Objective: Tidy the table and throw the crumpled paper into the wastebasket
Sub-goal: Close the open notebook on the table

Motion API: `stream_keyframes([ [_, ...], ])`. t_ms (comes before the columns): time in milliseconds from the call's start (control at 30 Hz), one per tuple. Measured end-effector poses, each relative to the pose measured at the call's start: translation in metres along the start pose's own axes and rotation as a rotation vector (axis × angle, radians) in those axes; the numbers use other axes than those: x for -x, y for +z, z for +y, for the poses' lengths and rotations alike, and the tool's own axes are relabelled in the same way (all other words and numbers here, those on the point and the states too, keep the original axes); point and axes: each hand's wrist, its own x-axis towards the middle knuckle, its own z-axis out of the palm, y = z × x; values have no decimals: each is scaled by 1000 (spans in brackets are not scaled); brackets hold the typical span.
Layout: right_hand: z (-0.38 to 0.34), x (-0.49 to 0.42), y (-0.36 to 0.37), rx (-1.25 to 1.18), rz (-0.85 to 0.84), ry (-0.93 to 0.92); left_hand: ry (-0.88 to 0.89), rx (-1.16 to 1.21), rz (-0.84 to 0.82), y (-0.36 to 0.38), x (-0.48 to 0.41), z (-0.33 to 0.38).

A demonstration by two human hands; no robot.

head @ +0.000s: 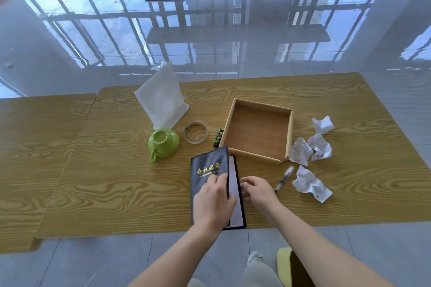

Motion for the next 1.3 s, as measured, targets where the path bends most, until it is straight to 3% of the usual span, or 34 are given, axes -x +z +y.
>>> stream_keyframes([
  [167,1,-5,-7,38,-26,-16,8,-192,-75,34,-4,15],
  [500,1,-4,-7,62,-17,-31,275,-209,-57,39,19,-47],
  [700,-8,-6,7,195,-2,-39,360,-412,-283,35,37,-93],
  [933,-14,-16,22,310,19,-68,331,-443,-176,42,30,-95],
  [1300,-41,-32,56,380,-30,-195,215,-409,-181,24,10,-127],
])
